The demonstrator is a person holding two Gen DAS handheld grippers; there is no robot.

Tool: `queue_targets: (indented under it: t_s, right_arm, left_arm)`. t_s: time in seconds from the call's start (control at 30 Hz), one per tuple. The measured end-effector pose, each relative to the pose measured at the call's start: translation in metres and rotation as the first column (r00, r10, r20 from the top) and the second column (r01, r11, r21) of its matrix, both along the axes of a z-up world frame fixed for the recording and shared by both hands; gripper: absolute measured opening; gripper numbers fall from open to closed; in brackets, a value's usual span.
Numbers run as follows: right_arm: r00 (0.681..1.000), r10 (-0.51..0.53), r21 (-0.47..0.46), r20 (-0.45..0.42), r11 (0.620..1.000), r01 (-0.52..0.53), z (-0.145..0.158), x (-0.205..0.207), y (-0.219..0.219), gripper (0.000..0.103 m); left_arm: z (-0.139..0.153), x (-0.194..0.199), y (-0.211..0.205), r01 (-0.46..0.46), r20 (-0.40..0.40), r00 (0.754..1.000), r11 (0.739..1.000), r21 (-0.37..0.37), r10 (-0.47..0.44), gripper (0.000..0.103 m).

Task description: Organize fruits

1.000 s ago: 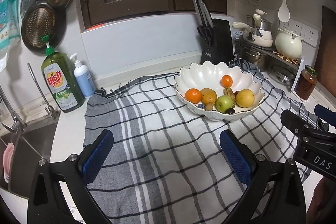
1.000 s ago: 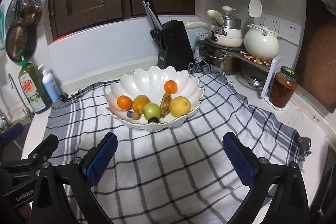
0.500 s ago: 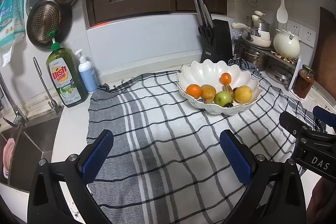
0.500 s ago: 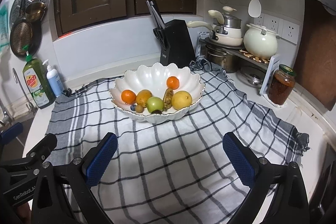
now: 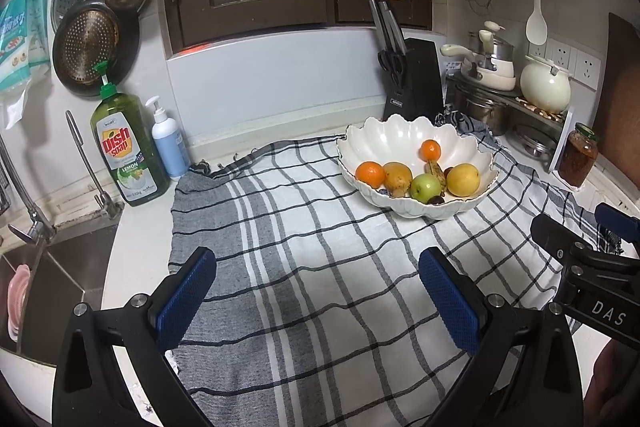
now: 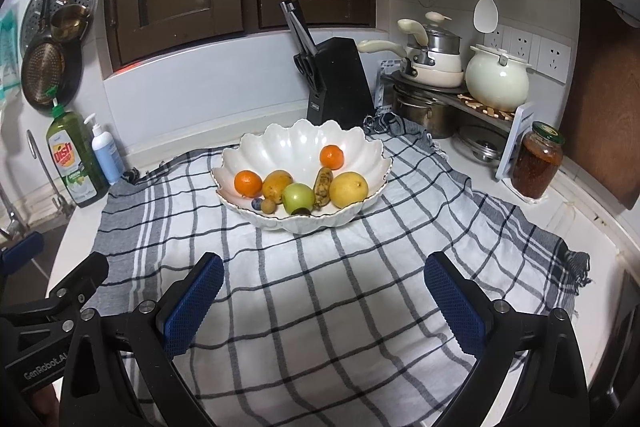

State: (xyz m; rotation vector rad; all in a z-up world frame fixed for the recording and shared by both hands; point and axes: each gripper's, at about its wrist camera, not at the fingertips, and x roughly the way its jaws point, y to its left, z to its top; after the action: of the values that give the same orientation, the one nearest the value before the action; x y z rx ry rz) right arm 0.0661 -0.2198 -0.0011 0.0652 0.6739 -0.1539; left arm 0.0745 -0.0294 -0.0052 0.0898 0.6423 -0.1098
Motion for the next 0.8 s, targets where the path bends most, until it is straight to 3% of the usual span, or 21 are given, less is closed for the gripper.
queue_targets:
  t_s: [0.8]
  right_arm:
    - [1.000, -0.002, 0.003, -0.001, 1.000, 0.002, -0.0004, -0.0052, 0.0012, 0.101]
  left_arm:
    - [0.0006, -0.0074, -0.0030, 0.012, -0.008, 1.000, 1.000, 0.014, -0.012, 0.103]
